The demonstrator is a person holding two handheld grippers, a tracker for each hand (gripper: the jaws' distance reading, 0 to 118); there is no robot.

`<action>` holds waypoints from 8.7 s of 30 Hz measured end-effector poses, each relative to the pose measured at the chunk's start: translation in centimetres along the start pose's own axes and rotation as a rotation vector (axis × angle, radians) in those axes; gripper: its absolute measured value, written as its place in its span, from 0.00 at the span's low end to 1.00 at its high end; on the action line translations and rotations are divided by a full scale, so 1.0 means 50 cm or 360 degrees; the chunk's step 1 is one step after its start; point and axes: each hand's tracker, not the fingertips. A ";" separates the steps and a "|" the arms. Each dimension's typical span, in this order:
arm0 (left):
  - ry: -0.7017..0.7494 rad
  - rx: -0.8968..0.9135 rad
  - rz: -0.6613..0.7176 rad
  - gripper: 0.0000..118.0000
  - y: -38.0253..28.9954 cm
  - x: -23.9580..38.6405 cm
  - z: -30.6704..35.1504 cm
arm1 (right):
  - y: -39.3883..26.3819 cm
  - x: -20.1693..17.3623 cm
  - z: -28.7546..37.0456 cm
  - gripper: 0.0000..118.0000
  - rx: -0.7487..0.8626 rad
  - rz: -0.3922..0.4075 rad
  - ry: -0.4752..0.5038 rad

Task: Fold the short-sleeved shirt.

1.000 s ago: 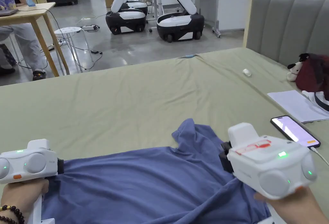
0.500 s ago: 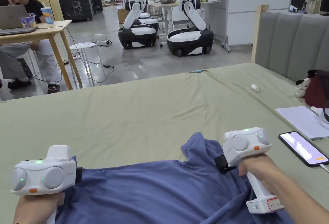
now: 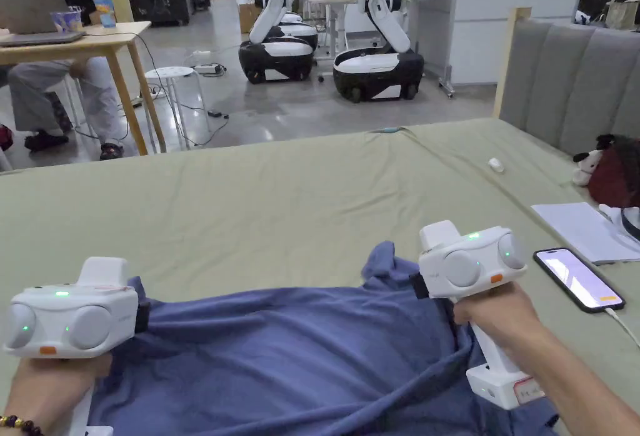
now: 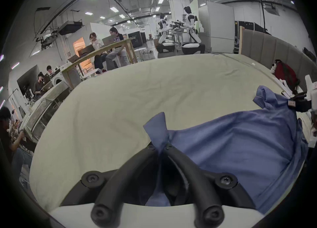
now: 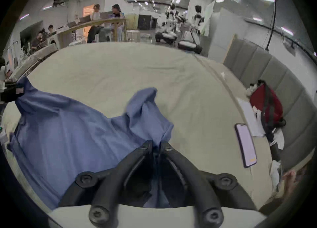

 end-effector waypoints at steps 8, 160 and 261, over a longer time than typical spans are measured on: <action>-0.0001 0.0108 0.0104 0.00 -0.130 -0.059 0.192 | -0.130 -0.016 0.220 0.07 0.0217 0.0186 -0.0023; -0.0797 0.0045 0.0504 0.00 -0.275 -0.085 0.186 | -0.189 -0.288 0.221 0.00 0.0316 0.0123 0.0388; -0.1042 -0.0014 0.0595 0.99 -0.212 0.146 0.148 | -0.220 -0.197 0.209 0.00 0.0270 -0.0012 0.0263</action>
